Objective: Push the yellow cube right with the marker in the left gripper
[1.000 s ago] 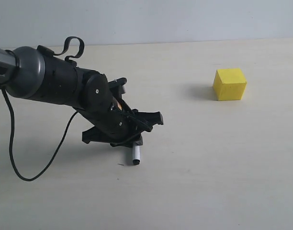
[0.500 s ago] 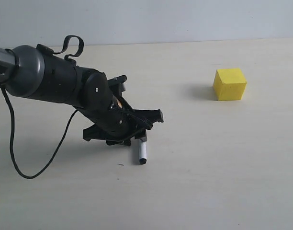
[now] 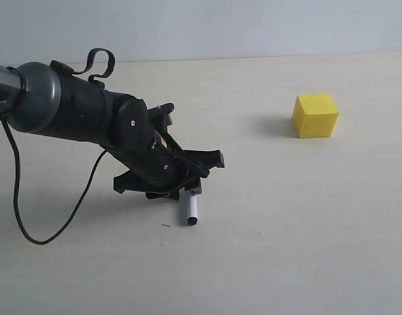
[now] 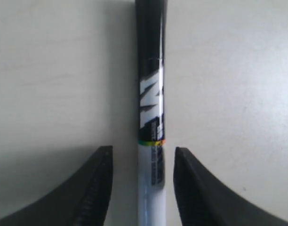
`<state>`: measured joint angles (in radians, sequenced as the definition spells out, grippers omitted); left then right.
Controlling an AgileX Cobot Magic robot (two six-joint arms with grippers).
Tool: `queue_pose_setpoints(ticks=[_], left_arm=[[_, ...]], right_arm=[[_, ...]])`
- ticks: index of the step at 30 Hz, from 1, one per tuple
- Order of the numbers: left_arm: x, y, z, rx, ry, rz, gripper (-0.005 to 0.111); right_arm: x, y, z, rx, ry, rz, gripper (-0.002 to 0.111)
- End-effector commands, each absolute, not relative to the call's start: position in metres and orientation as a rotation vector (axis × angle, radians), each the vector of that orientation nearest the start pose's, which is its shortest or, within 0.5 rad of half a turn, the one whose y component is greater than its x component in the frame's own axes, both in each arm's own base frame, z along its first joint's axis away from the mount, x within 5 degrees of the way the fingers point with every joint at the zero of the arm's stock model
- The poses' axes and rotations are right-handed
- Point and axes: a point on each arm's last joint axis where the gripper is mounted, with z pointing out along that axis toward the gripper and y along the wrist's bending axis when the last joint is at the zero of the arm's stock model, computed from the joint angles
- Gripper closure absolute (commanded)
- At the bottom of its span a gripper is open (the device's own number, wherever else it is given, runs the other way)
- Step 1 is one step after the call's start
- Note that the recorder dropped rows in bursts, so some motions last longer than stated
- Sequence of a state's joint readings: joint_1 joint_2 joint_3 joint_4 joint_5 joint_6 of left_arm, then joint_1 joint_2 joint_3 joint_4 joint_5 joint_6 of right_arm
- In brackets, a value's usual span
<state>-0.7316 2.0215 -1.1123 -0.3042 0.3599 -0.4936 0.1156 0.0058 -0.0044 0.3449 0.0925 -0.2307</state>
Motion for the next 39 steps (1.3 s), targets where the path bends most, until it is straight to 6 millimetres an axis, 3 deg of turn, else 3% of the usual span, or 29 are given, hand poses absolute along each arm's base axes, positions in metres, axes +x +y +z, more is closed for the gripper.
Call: queue_pose_setpoints(ticks=[1, 8, 11, 13, 14, 15, 16, 17, 20, 25, 26, 28, 33, 39], left_arm=[[0.273, -0.258, 0.099, -0.028, 2.921, -0.473, 0.063], [0.273, -0.258, 0.100, -0.028, 2.919, -0.475, 0.063], [0.274, -0.257, 0.114, -0.002, 2.891, -0.499, 0.063], [0.274, -0.257, 0.134, 0.028, 2.837, -0.531, 0.064], [0.274, -0.255, 0.149, 0.068, 2.794, -0.543, 0.071], [0.274, -0.254, 0.158, 0.104, 2.763, -0.542, 0.080], [0.273, -0.251, 0.175, 0.161, 2.707, -0.540, 0.102], [0.272, -0.248, 0.195, 0.224, 2.633, -0.545, 0.106], [0.255, -0.241, 0.222, 0.342, 2.472, -0.562, 0.107], [0.195, -0.220, 0.218, 0.408, 2.182, -0.759, 0.107], [0.174, -0.207, 0.212, 0.422, 2.100, -0.818, 0.107], [0.156, -0.193, 0.207, 0.436, 2.060, -0.849, 0.107], [0.134, -0.168, 0.203, 0.437, 2.047, -0.860, 0.107], [0.129, -0.161, 0.212, 0.428, 1.998, -0.885, 0.107]], right_arm=[[0.056, 0.009, 0.206, -0.028, 1.569, 0.202, 0.108], [0.056, 0.009, 0.206, -0.028, 1.569, 0.202, 0.108], [0.056, 0.009, 0.206, -0.028, 1.569, 0.202, 0.108], [0.056, 0.009, 0.206, -0.028, 1.569, 0.202, 0.108], [0.056, 0.009, 0.206, -0.028, 1.569, 0.202, 0.108], [0.056, 0.009, 0.206, -0.028, 1.569, 0.202, 0.108], [0.056, 0.009, 0.206, -0.028, 1.569, 0.202, 0.108], [0.056, 0.009, 0.206, -0.028, 1.569, 0.202, 0.108], [0.056, 0.009, 0.206, -0.028, 1.569, 0.202, 0.108], [0.056, 0.009, 0.206, -0.028, 1.569, 0.202, 0.108], [0.056, 0.009, 0.206, -0.028, 1.569, 0.202, 0.108], [0.056, 0.009, 0.206, -0.028, 1.569, 0.202, 0.108], [0.056, 0.009, 0.206, -0.028, 1.569, 0.202, 0.108], [0.056, 0.009, 0.206, -0.028, 1.569, 0.202, 0.108]])
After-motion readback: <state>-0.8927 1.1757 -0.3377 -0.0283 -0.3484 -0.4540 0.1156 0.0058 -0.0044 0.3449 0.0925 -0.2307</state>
